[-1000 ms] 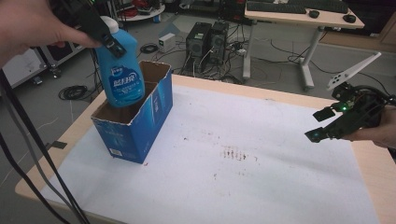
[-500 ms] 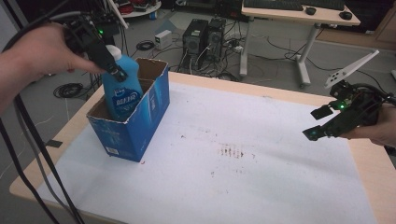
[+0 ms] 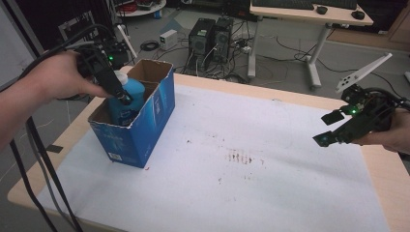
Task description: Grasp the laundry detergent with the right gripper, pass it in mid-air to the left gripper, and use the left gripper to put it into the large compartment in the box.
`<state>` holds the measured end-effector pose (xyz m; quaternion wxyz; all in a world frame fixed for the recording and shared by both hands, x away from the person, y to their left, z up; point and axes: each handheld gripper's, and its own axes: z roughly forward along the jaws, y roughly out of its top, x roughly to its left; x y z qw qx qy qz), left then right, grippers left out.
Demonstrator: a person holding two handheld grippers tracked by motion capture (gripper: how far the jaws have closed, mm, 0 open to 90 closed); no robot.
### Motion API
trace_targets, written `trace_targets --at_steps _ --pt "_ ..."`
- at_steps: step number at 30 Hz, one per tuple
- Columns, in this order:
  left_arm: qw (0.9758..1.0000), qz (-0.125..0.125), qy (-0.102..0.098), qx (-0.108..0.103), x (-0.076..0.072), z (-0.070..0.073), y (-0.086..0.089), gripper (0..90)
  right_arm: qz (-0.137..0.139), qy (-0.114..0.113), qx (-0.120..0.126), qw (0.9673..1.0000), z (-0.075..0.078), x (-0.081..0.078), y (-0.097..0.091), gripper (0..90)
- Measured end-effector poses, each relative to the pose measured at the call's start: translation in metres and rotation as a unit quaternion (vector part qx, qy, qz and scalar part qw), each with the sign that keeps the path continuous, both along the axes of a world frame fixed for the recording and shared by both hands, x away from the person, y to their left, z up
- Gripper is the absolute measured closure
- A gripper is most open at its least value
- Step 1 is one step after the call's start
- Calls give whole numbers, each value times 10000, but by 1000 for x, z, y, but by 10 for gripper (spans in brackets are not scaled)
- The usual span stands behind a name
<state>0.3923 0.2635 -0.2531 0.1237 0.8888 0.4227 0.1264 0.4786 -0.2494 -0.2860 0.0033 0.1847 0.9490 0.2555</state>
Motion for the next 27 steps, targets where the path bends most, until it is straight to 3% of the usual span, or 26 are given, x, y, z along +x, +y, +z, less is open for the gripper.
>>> trace_targets --at_steps 10,27 --pt "9998 -142 97 112 3 -19 -1 384 -11 51 -32 10000 -4 0 -1 134" --pt "9994 -227 146 199 6 -29 -3 383 -51 123 -60 9999 -7 -1 -3 134"
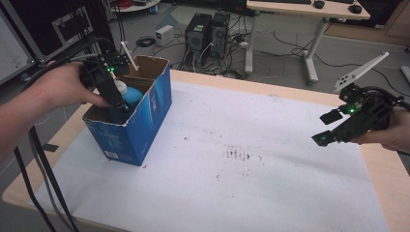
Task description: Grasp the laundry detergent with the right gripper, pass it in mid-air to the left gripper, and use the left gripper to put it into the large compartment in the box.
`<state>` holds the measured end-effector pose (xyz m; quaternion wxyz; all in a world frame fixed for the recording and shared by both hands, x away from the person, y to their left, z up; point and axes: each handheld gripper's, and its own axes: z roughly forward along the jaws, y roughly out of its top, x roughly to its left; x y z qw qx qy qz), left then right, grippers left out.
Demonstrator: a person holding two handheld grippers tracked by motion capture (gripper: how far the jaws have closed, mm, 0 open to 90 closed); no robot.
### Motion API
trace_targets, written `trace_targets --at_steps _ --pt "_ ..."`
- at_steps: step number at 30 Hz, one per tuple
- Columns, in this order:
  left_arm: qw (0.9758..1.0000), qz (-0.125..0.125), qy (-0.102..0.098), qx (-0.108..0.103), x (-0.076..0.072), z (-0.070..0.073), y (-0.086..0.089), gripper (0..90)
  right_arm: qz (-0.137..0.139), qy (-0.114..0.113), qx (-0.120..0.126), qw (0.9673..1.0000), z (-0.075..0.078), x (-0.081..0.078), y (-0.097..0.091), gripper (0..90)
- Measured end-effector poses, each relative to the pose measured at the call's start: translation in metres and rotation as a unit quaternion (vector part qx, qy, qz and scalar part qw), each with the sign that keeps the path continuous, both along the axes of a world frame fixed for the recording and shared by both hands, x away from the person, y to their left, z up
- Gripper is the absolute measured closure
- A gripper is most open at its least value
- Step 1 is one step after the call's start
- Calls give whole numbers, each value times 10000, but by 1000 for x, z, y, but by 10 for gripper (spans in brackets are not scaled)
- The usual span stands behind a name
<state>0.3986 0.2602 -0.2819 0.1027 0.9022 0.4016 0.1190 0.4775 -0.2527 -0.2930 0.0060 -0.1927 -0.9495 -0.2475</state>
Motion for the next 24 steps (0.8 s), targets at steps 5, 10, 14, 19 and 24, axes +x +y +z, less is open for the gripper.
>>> trace_targets --at_steps 5,10,14,19,24 --pt "10000 -37 33 50 1 0 -2 382 12 16 -4 10000 -1 -1 0 134" --pt "9999 -61 49 88 1 0 -2 381 19 27 -4 10000 0 -1 0 134" --pt "9999 -50 59 102 1 0 -2 380 16 25 -5 10000 0 -2 0 134" --pt "9999 -18 75 91 1 0 0 379 15 26 -4 10000 0 -2 -1 134" --pt "9999 -16 68 92 2 0 -1 379 15 21 -6 10000 0 -2 -1 134"
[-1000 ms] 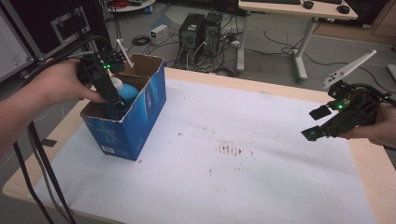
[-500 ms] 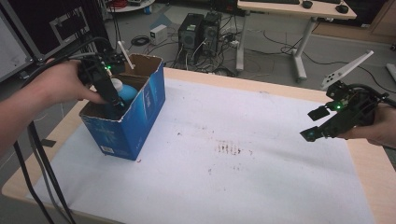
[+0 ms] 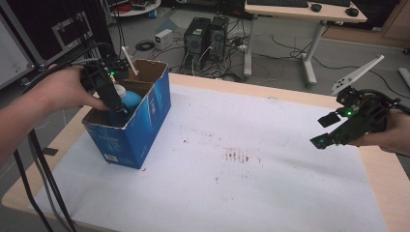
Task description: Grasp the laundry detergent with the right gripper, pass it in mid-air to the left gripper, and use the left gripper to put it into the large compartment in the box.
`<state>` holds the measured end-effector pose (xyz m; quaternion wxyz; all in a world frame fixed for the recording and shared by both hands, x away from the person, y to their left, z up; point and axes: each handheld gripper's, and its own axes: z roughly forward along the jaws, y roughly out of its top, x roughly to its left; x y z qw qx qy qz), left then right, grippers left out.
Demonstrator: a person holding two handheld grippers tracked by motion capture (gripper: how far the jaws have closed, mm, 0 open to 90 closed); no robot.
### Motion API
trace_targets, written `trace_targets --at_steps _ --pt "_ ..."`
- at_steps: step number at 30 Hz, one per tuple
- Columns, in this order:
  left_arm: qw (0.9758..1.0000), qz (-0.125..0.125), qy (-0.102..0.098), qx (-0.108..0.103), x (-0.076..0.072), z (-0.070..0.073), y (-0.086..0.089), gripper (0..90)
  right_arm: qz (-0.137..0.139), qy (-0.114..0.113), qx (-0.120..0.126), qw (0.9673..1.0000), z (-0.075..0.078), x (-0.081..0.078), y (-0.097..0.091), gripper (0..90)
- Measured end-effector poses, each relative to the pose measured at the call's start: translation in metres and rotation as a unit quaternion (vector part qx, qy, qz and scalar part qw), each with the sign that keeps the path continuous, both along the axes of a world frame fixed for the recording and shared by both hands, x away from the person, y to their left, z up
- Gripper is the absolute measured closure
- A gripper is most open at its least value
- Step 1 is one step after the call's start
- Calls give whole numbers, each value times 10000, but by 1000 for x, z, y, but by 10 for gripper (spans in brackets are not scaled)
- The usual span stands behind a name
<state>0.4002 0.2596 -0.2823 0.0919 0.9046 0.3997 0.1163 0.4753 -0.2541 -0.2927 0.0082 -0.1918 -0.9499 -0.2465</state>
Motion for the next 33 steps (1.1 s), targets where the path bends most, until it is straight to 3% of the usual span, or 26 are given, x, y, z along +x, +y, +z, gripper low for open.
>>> trace_targets --at_steps 19,25,33 --pt "9999 -1 60 124 1 1 -2 376 18 -12 -5 10000 0 -1 -1 134" --pt "9999 70 61 140 1 1 -3 303 15 -23 -2 10000 1 -2 -1 134" --pt "9994 -16 -96 318 -7 21 -4 202 31 -71 -15 10000 4 -7 -2 134"
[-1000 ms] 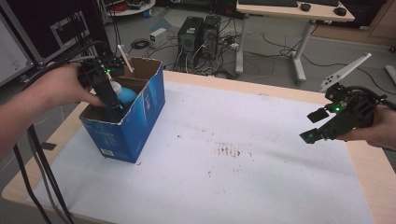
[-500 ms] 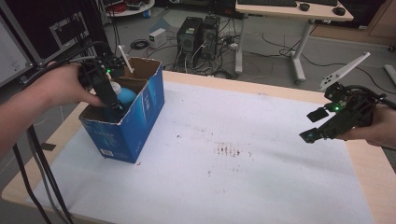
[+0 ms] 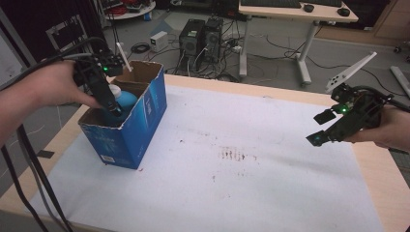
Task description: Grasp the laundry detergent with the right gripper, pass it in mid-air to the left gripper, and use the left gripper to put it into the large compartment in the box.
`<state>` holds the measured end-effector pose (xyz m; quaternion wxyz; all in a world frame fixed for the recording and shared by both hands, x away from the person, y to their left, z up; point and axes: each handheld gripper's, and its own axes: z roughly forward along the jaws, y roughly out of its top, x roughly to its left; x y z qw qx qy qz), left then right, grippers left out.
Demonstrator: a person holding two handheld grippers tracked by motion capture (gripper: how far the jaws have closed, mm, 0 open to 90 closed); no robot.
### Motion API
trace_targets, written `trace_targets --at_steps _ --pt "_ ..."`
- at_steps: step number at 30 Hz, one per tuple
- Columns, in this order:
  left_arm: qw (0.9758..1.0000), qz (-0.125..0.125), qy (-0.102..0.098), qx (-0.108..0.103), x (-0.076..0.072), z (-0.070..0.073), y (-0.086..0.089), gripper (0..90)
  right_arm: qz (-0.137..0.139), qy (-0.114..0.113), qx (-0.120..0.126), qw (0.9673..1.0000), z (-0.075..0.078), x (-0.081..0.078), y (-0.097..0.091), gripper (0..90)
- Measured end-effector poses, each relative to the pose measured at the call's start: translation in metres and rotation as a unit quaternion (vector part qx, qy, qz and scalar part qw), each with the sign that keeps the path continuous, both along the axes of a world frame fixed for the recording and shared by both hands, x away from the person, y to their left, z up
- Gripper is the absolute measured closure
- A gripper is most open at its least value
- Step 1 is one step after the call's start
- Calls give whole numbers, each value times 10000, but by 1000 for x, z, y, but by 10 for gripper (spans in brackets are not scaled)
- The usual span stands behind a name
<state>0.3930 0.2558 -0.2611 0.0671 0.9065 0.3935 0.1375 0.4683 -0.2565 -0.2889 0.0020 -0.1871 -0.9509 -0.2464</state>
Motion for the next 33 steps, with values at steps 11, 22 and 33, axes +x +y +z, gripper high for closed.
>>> trace_targets --at_steps 11,22,33 --pt "9986 -378 -375 -56 -13 52 -18 201 -100 -98 35 9999 7 -8 2 134" --pt "9885 -1399 -425 -396 -8 48 -99 201 -76 -174 85 9998 14 -19 15 134" --pt "9789 -1977 -332 -393 9 23 -162 201 -79 -254 76 9996 18 -26 18 134"
